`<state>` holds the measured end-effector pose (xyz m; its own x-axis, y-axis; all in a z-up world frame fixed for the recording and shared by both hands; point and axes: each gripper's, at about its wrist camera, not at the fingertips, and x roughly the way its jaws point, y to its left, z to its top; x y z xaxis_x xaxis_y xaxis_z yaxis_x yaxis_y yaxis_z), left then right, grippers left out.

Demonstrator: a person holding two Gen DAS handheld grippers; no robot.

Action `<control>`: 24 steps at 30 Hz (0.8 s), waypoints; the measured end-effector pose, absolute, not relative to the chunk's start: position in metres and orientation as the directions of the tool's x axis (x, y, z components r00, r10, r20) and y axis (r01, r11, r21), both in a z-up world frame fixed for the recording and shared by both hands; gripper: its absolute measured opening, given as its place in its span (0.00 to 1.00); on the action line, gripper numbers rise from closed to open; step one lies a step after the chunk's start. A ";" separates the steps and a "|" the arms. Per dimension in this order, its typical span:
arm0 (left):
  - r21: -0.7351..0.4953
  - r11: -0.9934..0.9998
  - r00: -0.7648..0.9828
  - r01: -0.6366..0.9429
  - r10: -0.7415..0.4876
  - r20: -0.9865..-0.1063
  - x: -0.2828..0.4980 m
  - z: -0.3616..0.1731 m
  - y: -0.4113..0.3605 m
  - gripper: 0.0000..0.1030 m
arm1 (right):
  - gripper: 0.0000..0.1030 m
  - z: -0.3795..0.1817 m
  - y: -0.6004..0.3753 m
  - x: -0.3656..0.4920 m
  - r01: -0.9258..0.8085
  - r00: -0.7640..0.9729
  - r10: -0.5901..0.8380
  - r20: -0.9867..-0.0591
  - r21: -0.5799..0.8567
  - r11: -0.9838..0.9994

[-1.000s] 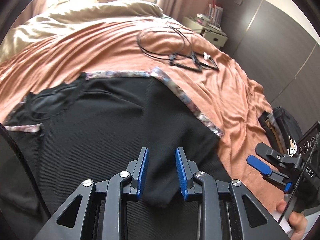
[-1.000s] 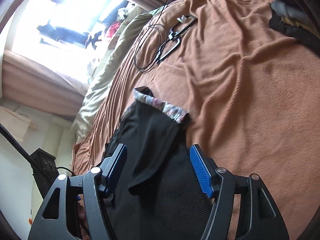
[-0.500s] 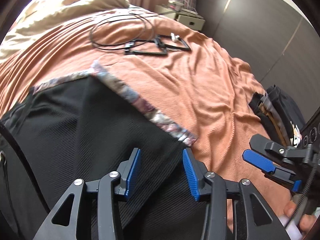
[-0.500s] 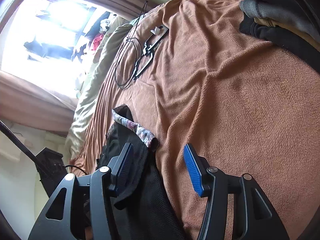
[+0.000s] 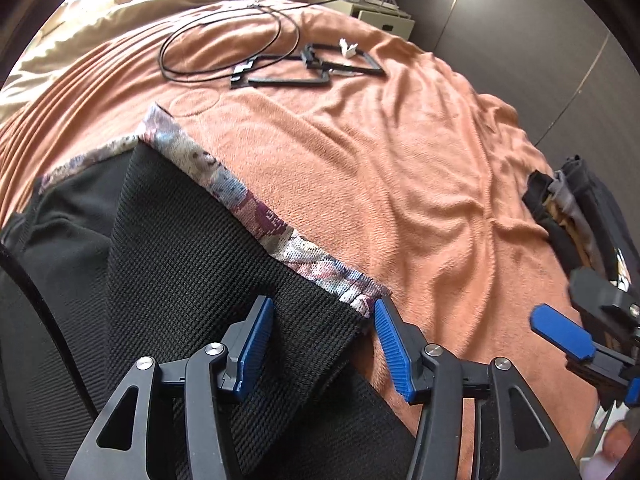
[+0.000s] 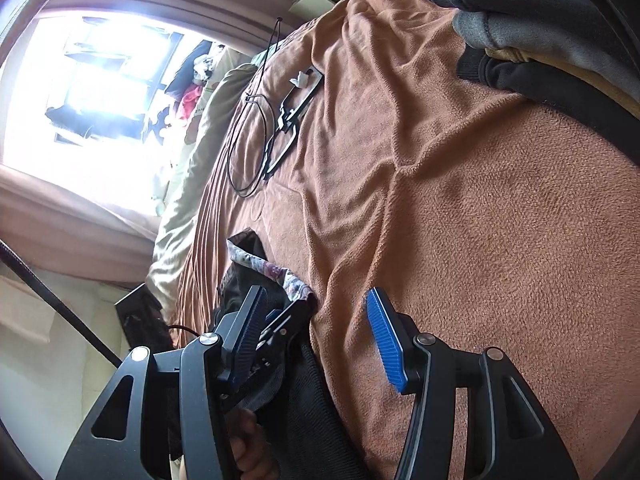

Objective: Fold small clothes
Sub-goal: 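Fold the held shirt side and sleeve over the body toward the collar with the right gripper, then open the right gripper and flatten the folded side with both grippers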

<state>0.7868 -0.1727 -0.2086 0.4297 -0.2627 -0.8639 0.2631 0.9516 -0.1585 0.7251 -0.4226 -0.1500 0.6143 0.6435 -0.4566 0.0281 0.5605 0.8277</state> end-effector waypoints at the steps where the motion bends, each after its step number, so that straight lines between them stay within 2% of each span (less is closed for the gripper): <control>1: -0.152 0.952 0.433 0.266 -0.259 -0.863 0.787 -0.210 -0.175 0.55 | 0.49 -0.150 -0.422 0.725 0.027 0.613 0.645 -0.456 0.829 0.559; 4: -0.110 0.951 0.445 0.288 -0.235 -0.864 0.786 -0.212 -0.181 0.56 | 0.49 -0.149 -0.417 0.724 0.026 0.612 0.645 -0.457 0.827 0.561; 5: -0.101 0.952 0.449 0.290 -0.228 -0.864 0.786 -0.212 -0.181 0.53 | 0.49 -0.147 -0.415 0.724 0.025 0.612 0.645 -0.457 0.827 0.562; 6: -0.090 0.954 0.453 0.287 -0.218 -0.864 0.786 -0.212 -0.180 0.49 | 0.49 -0.147 -0.413 0.724 0.023 0.610 0.646 -0.458 0.826 0.563; 8: -0.070 0.959 0.458 0.273 -0.194 -0.868 0.788 -0.210 -0.175 0.28 | 0.49 -0.145 -0.409 0.724 0.020 0.608 0.647 -0.460 0.824 0.567; 11: -0.126 0.955 0.428 0.268 -0.235 -0.873 0.792 -0.204 -0.161 0.16 | 0.49 -0.143 -0.401 0.725 0.008 0.603 0.652 -0.459 0.822 0.570; 14: -0.167 0.951 0.425 0.261 -0.268 -0.864 0.794 -0.192 -0.149 0.11 | 0.49 -0.140 -0.391 0.724 -0.013 0.596 0.660 -0.457 0.816 0.578; 24: -0.167 0.961 0.511 0.219 -0.259 -0.820 0.779 -0.141 -0.098 0.11 | 0.49 -0.135 -0.358 0.727 -0.093 0.586 0.673 -0.451 0.788 0.609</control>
